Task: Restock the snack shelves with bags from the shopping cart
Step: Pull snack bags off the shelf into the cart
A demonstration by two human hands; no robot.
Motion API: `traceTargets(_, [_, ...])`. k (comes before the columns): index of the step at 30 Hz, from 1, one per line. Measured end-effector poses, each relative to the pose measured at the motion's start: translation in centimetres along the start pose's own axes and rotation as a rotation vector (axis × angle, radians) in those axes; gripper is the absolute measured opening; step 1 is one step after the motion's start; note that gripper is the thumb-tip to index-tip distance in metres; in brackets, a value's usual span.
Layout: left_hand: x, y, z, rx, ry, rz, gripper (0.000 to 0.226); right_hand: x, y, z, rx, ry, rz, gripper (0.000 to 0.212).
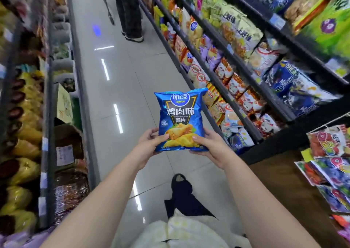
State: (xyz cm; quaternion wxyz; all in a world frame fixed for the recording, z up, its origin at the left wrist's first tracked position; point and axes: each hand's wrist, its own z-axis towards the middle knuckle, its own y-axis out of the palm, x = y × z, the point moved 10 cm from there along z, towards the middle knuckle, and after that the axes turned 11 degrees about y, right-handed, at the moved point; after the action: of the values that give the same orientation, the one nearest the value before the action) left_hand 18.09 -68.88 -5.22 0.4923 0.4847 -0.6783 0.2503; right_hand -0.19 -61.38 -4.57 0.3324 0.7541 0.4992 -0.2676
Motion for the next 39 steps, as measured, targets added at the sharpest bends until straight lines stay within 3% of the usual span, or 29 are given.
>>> traceTargets(6, [11.3, -0.7, 12.2, 0.089, 0.137, 0.018, 0.045, -15.8, -1.6, 9.3, 0.18, -0.209, 0.009, 0.055])
traceTargets(10, [18.8, -1.3, 20.3, 0.133, 0.215, 0.016, 0.042, -26.0, -1.0, 15.1, 0.172, -0.281, 0.017, 0.041])
traceTargets(14, [25.7, -2.4, 27.9, 0.218, 0.306, -0.004, 0.039, -34.4, -0.1, 20.3, 0.174, -0.335, 0.012, 0.05])
traceTargets(18, [32.8, -3.2, 35.5, 0.25, 0.41, -0.015, 0.039, -42.9, 0.6, 24.4, 0.219, -0.4, 0.01, 0.039])
traceTargets(26, [50.3, -2.1, 51.5, 0.068, 0.614, 0.074, 0.03, -60.7, 0.6, 32.0, 0.377, -0.582, 0.085, 0.038])
traceTargets(32, [60.5, 1.2, 62.5, -0.112, 0.667, 0.246, 0.04, -70.6, -1.6, 35.0, 0.577, -0.661, 0.131, 0.031])
traceTargets(39, [69.9, 11.3, 72.1, -0.314, 0.772, 0.312, 0.044, -82.1, -5.9, 33.4, 0.911, -0.814, -0.139, 0.033])
